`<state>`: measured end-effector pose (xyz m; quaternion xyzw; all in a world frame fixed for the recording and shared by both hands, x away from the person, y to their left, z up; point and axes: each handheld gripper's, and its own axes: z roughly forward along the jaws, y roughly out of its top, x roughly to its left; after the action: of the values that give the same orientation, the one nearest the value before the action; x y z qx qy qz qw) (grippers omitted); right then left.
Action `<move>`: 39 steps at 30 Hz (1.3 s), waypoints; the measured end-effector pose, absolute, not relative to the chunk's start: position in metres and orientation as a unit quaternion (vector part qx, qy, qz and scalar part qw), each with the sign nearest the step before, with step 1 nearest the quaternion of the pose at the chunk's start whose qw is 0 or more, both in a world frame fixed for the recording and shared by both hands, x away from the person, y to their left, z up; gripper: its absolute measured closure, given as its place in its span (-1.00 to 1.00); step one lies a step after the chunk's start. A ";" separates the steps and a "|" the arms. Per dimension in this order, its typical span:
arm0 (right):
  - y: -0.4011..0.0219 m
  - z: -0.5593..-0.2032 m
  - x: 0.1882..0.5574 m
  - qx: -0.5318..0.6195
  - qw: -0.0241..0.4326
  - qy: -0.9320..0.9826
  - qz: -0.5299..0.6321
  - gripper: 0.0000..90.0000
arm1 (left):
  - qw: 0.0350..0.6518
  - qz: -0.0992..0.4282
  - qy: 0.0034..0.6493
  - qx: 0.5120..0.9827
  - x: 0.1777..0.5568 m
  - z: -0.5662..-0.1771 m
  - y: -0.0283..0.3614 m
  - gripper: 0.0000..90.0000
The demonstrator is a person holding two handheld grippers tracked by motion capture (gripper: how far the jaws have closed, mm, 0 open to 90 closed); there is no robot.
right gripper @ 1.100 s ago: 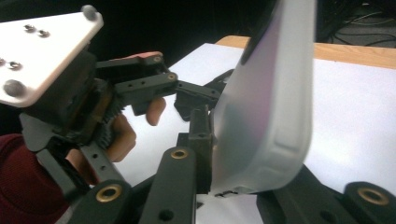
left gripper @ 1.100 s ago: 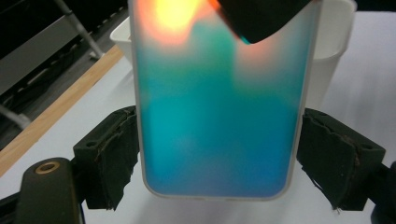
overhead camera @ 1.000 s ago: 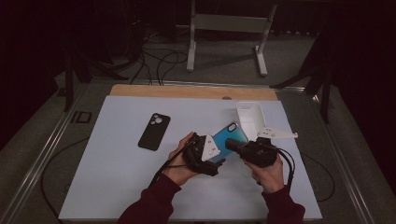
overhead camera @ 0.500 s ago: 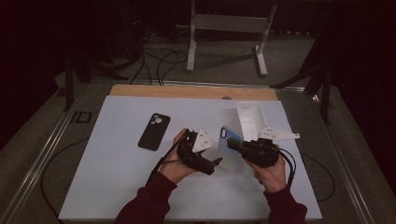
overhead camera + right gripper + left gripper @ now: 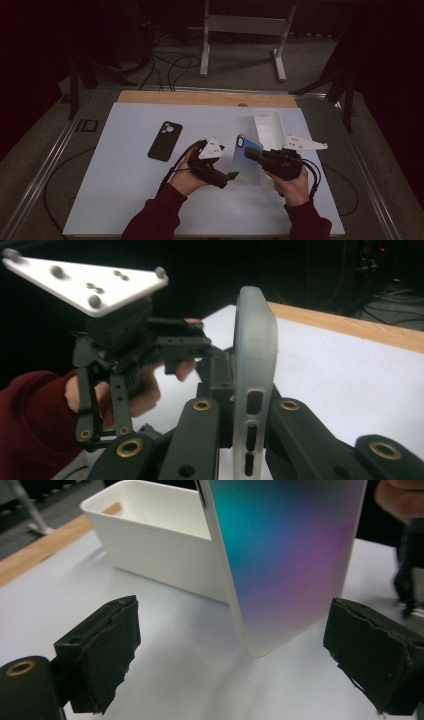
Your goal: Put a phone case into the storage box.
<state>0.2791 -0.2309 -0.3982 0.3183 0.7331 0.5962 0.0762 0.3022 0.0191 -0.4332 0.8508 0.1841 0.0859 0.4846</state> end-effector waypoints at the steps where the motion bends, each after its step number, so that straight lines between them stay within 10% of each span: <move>1: -0.231 -0.398 0.279 0.316 0.075 0.732 0.599 0.93 | 0.487 0.080 0.182 0.850 0.302 -0.433 0.019 -0.80; 14: -0.231 -0.395 0.276 0.288 0.045 0.715 0.635 0.93 | 0.515 0.019 0.150 0.843 0.301 -0.435 0.017 -0.55; 33: -0.238 -0.395 0.276 0.256 0.021 0.704 0.662 0.90 | 0.562 -0.033 0.121 0.817 0.301 -0.430 0.024 0.38; 39: -0.241 -0.395 0.278 0.248 0.025 0.718 0.650 0.61 | 0.563 -0.037 0.113 0.818 0.299 -0.431 0.025 0.65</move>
<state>0.2775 -0.2409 -0.3952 0.2477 0.7177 0.6504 0.0252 0.2992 0.0247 -0.4307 0.8177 0.1126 -0.0367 0.5634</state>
